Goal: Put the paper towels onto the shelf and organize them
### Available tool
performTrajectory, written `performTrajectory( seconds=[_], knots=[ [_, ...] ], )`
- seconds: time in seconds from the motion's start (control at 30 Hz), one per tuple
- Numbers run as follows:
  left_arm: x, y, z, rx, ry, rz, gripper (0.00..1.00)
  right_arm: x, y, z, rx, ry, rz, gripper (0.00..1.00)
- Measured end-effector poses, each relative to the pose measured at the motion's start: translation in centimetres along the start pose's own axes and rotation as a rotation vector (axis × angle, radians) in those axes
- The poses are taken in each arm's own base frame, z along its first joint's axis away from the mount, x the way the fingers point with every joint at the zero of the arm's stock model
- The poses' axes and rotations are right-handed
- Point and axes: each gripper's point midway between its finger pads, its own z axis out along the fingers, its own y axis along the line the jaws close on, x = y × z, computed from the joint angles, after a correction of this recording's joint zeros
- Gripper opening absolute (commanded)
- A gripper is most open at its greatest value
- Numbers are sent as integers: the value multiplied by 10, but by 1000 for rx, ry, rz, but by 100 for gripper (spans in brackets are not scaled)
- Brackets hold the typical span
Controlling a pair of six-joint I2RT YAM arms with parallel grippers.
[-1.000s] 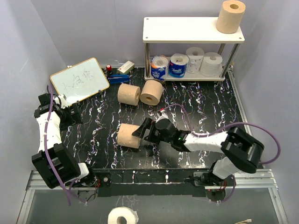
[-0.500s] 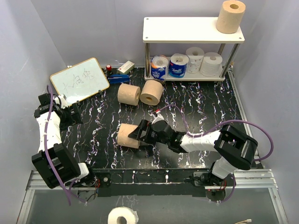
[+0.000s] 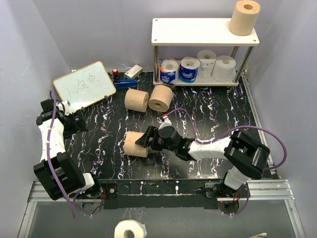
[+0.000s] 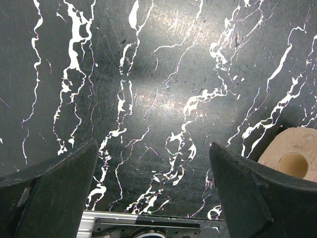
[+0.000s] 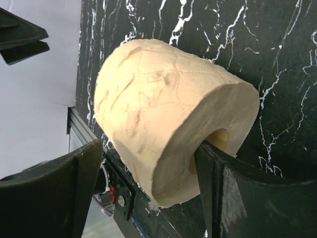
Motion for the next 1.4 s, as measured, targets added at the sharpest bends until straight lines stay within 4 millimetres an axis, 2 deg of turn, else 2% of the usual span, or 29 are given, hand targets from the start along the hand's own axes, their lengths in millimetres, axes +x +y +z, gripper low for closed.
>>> performTrajectory(
  seconds=[0.17, 0.27, 0.3, 0.53, 0.63, 0.7, 0.77, 0.9, 0.93, 1.0, 1.07, 1.13, 1.23, 1.4],
  knots=[
    [0, 0, 0, 0, 0, 0, 93, 8, -11, 6, 22, 25, -5, 33],
    [0, 0, 0, 0, 1, 0, 93, 7, -4, 7, -10, 21, 0, 5],
    [0, 0, 0, 1, 1, 0, 93, 6, 0, 7, -26, 18, 2, 0],
    [0, 0, 0, 1, 2, -1, 93, 2, 10, 4, -58, 4, -15, 0],
    [0, 0, 1, 1, 3, -1, 93, -3, 10, -6, -18, 7, -81, 0],
    [0, 0, 1, 1, 3, -1, 93, -15, 16, -13, 45, 16, -173, 0],
    [0, 0, 1, 1, 3, -1, 93, -35, 35, -19, 92, 12, -266, 0],
    [0, 0, 1, 1, 3, -1, 93, -106, 112, -49, 145, -69, -446, 0],
    [0, 0, 1, 1, 3, -1, 93, -134, 139, -65, 163, -122, -491, 0],
    [0, 0, 1, 2, 3, -1, 93, -181, 179, -98, 193, -241, -550, 0],
    [0, 0, 1, 3, 3, -1, 93, -221, 202, -134, 255, -353, -603, 0],
    [0, -1, 1, 5, 3, -1, 93, -256, 208, -171, 355, -463, -648, 0],
    [0, -1, 1, 9, 3, -1, 93, -294, 198, -215, 528, -600, -697, 0],
    [0, -3, 1, 17, 3, -1, 93, -333, 173, -261, 746, -781, -741, 0]
  ],
)
